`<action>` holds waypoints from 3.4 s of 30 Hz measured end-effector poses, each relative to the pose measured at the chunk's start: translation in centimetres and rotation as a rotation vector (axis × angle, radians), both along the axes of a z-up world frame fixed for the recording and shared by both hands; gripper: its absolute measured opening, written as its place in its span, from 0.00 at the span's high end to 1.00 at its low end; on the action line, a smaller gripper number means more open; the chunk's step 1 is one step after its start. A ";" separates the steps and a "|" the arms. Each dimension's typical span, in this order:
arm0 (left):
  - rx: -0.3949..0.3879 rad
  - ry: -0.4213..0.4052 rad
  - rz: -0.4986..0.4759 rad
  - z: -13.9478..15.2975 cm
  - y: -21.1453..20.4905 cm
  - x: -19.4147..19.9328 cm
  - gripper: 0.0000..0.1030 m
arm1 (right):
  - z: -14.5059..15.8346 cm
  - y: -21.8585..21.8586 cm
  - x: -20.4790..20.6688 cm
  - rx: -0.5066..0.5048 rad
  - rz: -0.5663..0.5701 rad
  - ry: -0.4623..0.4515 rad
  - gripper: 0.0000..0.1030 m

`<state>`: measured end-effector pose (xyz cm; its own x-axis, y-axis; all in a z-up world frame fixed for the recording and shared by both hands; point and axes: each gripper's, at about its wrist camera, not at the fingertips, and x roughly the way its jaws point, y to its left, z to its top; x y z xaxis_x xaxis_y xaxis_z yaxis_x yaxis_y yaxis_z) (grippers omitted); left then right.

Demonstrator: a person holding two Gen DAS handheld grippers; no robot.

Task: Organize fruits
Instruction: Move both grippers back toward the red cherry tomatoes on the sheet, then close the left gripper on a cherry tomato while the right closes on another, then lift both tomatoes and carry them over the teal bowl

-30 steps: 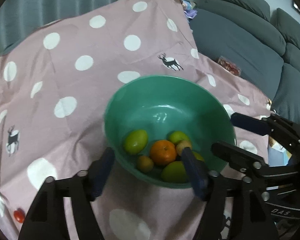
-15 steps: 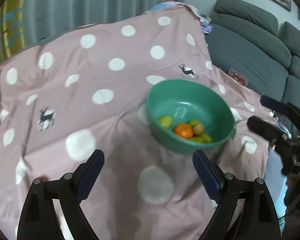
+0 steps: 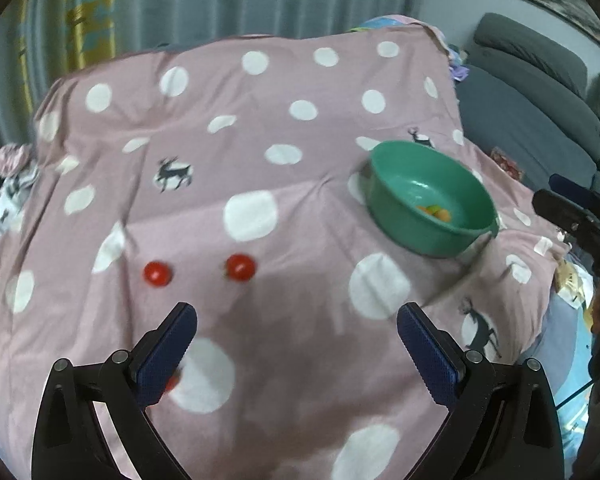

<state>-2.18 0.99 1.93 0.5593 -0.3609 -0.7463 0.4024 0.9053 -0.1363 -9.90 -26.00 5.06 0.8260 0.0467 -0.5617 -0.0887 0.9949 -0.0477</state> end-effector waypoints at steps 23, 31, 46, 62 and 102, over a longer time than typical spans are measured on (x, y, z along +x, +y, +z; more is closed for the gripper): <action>0.006 0.039 0.096 -2.7 7.2 -1.5 0.03 | -2.2 5.8 1.4 0.018 0.157 0.102 0.04; 0.007 0.081 0.143 -4.8 10.8 -1.8 0.03 | -6.3 10.2 3.2 0.148 0.328 0.266 0.04; 0.058 0.089 -0.003 -5.9 9.2 0.9 0.29 | -11.4 18.1 9.8 0.391 0.573 0.564 0.33; 0.169 0.192 -0.046 -7.9 7.3 3.1 0.39 | -14.2 25.1 14.0 0.266 0.711 0.662 0.60; 0.171 0.183 -0.027 -6.4 4.3 3.3 0.71 | -10.8 10.8 9.3 0.502 0.519 0.450 0.73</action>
<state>1.13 5.30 -4.46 0.4012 -0.2337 -0.8857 0.4098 0.9105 -0.0546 -0.60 -15.18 -5.79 0.3341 0.6896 -0.6426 -0.4445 0.7164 0.5378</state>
